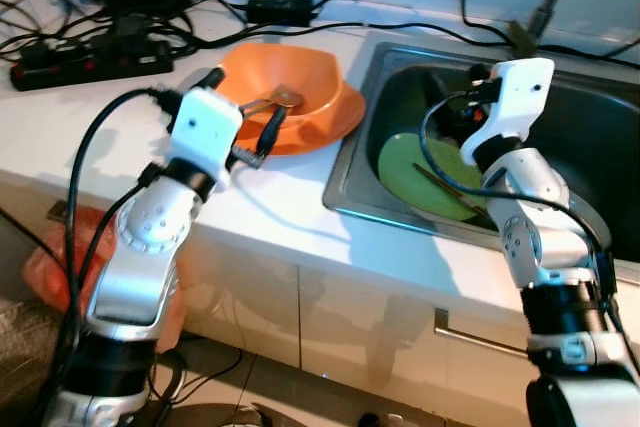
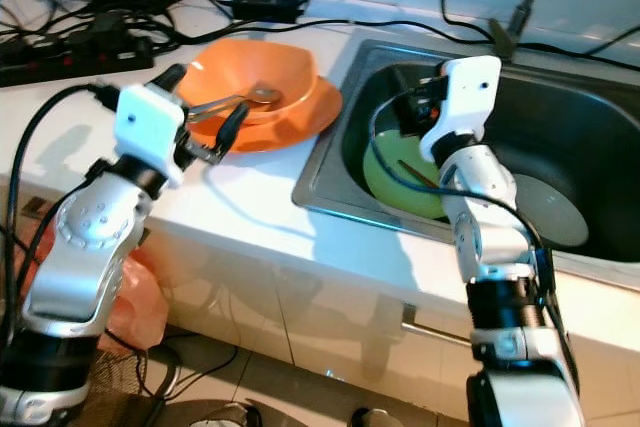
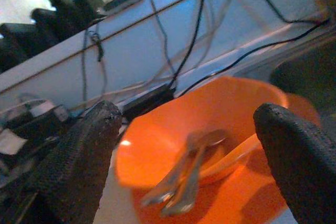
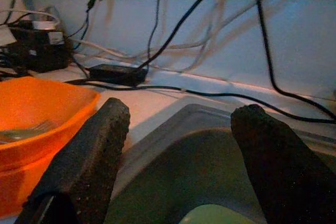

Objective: Kitchen organization

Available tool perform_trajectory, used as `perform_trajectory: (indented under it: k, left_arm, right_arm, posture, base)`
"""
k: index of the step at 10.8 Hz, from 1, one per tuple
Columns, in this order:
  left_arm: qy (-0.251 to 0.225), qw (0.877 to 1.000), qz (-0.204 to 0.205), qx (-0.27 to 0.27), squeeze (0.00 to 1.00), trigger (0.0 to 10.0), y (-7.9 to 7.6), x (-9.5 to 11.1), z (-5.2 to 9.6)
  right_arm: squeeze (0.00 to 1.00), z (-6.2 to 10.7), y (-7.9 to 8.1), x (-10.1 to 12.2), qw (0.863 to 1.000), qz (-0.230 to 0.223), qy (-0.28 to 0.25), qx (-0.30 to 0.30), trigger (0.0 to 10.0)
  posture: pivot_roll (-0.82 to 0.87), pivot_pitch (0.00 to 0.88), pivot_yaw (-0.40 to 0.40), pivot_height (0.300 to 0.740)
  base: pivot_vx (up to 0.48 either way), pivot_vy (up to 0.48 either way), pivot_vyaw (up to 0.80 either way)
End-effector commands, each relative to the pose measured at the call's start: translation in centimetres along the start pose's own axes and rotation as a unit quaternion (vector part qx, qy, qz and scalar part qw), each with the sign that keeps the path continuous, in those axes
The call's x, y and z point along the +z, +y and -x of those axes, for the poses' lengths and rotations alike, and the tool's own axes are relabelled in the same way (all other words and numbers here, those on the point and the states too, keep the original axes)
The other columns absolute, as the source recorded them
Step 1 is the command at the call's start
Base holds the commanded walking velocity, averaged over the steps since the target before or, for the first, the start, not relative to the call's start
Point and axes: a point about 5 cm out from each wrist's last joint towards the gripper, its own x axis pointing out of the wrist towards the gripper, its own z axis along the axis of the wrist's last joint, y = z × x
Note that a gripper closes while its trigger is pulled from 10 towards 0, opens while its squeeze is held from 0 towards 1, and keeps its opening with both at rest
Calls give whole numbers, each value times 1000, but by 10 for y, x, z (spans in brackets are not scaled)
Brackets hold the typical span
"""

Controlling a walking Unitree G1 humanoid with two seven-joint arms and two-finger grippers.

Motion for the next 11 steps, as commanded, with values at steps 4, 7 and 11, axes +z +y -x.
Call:
perform_trajectory:
  k: [4,7,11]
  left_arm:
    - [14,998,-45,-31,0,10000,-10,-20,7]
    - [23,996,-65,-64,0,9059,-13,-30,6]
    - [28,994,-78,-71,0,10000,-10,-37,4]
  right_arm:
    - [0,18,43,11,981,-116,45,152,10000]
    - [0,27,45,12,976,-112,67,174,10000]
    - [0,47,66,14,949,-125,103,272,10000]
  posture:
    - [69,100,20,740]
    - [63,102,23,740]
    - [58,103,20,740]
  base:
    - [0,0,0]
    - [0,0,0]
    - [0,0,0]
